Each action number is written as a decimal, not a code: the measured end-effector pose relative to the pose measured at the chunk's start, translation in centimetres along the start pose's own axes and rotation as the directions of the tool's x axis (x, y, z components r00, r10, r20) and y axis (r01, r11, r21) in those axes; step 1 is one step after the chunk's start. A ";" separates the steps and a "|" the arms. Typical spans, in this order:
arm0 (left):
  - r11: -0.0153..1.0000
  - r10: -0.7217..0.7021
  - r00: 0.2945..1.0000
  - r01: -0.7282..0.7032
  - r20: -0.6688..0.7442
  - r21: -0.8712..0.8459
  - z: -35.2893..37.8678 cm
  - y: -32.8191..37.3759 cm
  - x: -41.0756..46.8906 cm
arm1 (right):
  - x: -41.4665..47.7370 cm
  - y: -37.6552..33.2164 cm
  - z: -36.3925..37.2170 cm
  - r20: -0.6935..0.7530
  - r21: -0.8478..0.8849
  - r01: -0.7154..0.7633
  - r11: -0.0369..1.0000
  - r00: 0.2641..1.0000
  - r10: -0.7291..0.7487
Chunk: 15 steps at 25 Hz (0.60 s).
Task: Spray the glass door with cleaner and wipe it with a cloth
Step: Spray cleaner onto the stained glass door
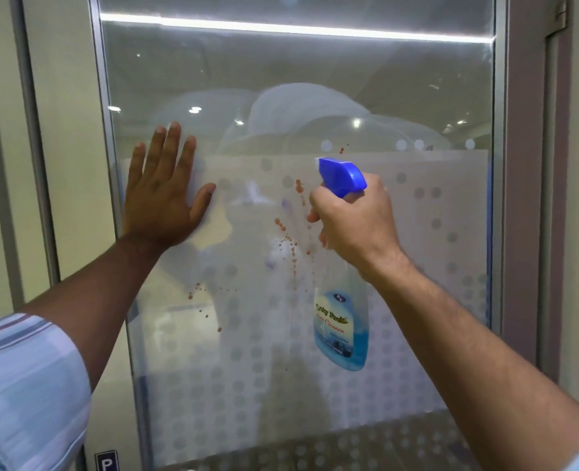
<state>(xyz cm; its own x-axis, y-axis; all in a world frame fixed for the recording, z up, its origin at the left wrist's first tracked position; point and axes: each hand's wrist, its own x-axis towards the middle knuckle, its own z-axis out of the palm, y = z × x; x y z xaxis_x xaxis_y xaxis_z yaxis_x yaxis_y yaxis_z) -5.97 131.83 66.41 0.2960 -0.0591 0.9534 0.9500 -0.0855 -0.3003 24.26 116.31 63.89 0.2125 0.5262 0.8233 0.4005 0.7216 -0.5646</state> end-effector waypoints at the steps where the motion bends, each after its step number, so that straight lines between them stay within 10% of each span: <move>1: 1.000 -0.001 1.000 0.001 0.004 -0.002 0.0 0.0 0.0 | 0.4 0.3 -0.7 -0.025 -0.006 -0.019 1.000 1.000 0.018; 10: 1.000 0.012 1.000 -0.012 0.020 -0.013 0.1 -0.2 -0.1 | 1.1 5.4 -10.6 -0.371 0.039 -0.238 0.970 0.898 0.236; 15: 0.999 0.023 0.999 -0.022 0.049 -0.032 0.1 0.0 -0.2 | -2.6 8.8 -11.5 -0.331 -0.026 -0.334 0.942 0.892 0.307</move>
<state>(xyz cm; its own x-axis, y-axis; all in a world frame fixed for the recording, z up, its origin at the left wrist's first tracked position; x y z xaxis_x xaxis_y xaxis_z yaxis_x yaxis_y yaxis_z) -6.00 131.91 66.23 0.3225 -0.0127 0.9465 0.9397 -0.1163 -0.3217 37.52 116.15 57.43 0.6079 0.5419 0.5804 0.3300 0.4924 -0.8054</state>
